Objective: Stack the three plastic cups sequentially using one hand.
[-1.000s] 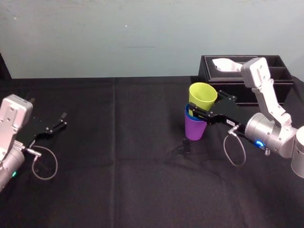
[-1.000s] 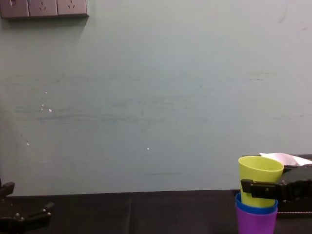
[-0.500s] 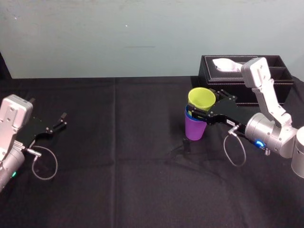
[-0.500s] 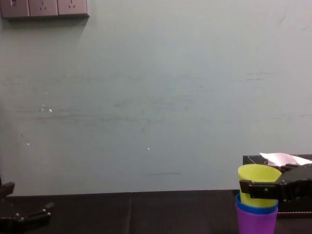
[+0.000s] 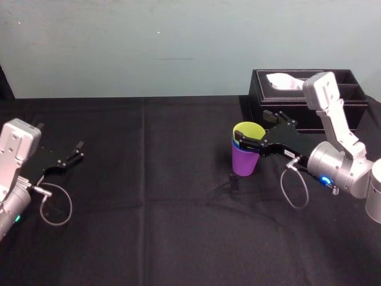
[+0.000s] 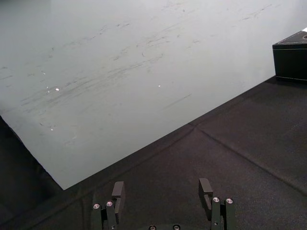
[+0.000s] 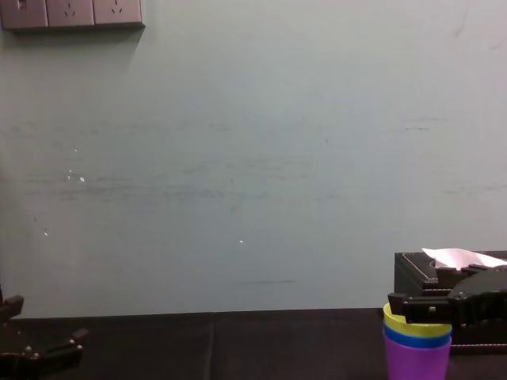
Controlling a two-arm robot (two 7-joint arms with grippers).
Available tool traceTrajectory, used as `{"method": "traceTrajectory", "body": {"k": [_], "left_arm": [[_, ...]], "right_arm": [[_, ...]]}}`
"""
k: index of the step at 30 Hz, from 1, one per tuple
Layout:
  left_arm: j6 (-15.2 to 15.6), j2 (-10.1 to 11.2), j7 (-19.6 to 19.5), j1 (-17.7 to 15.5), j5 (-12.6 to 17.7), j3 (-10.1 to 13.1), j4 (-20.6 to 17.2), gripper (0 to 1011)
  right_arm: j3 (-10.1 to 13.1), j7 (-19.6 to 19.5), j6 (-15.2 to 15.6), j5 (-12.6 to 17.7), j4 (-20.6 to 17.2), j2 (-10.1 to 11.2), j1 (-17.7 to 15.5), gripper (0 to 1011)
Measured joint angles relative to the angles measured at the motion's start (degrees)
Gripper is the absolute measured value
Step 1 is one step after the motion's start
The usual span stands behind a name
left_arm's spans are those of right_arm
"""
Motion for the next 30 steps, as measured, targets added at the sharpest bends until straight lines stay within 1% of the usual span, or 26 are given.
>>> {"method": "traceTrajectory", "body": {"k": [6,9,13,17,18,19,20,22,25,28,30], "left_arm": [[0.00,0.00,0.00,0.00,0.00,0.00,0.00,1010],[0.00,0.00,0.00,0.00,0.00,0.00,0.00,1010],[0.00,0.00,0.00,0.00,0.00,0.00,0.00,1010],[0.00,0.00,0.00,0.00,0.00,0.00,0.00,1010],[0.00,0.00,0.00,0.00,0.00,0.00,0.00,1010],[0.00,0.00,0.00,0.00,0.00,0.00,0.00,1010],[0.00,0.00,0.00,0.00,0.00,0.00,0.00,1010],[0.00,0.00,0.00,0.00,0.00,0.00,0.00,1010],[0.00,0.00,0.00,0.00,0.00,0.00,0.00,1010],[0.00,0.00,0.00,0.00,0.00,0.00,0.00,1010],[0.00,0.00,0.00,0.00,0.00,0.00,0.00,1010]], "right_arm": [[0.00,-0.02,0.00,0.00,-0.04,0.00,-0.01,1002],[0.40,-0.63,-0.43,0.00,-0.68,0.02,-0.64,1002],[1.55,-1.82,-1.09,-0.07,-2.03,0.38,-2.04,1002],[3.82,-3.30,-1.99,0.28,-3.33,0.90,-4.47,1002],[4.84,-3.77,-2.32,0.74,-3.68,1.06,-5.51,1002],[5.32,-3.92,-2.52,1.02,-3.84,1.12,-6.01,1003],[5.32,-3.92,-2.52,1.02,-3.84,1.12,-6.01,1003],[7.36,-4.51,-3.22,2.08,-4.42,1.37,-8.15,1002],[9.29,-4.98,-4.02,3.09,-4.83,1.53,-10.18,1003],[10.92,-5.45,-4.70,3.82,-4.96,1.57,-11.90,1003],[11.50,-5.57,-4.98,4.04,-4.93,1.56,-12.62,1003]]}}
